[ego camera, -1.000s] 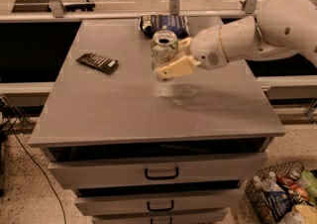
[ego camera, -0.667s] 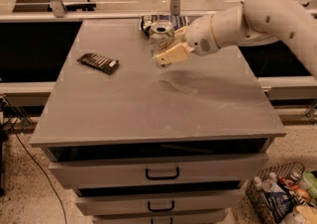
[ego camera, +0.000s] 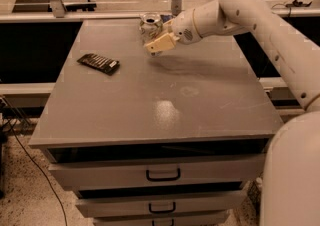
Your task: Move 7up can near rxbar chocolate
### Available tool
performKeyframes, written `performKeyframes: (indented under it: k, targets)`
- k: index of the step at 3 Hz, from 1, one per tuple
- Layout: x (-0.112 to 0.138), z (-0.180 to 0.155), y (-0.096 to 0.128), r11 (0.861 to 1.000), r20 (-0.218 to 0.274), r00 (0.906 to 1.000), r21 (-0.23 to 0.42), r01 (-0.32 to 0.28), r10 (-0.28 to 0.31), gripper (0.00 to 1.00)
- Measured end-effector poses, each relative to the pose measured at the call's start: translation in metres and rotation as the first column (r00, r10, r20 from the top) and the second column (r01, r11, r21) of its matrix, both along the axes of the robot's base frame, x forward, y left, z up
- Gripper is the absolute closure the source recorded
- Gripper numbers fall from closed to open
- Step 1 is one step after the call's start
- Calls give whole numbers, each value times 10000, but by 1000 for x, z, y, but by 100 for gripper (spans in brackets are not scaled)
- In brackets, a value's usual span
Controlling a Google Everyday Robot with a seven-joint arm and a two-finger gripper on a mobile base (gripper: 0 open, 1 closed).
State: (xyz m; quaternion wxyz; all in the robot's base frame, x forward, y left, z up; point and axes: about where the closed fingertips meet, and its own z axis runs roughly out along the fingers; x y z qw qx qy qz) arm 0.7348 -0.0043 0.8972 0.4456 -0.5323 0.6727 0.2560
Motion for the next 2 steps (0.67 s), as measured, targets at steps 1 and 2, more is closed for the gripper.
performKeyframes:
  k: [1, 2]
  targets:
    - [10, -18, 30, 9991, -309, 9986, 111, -415, 418, 100]
    - [15, -35, 50, 9975, -674, 9953, 188, -677, 688, 100]
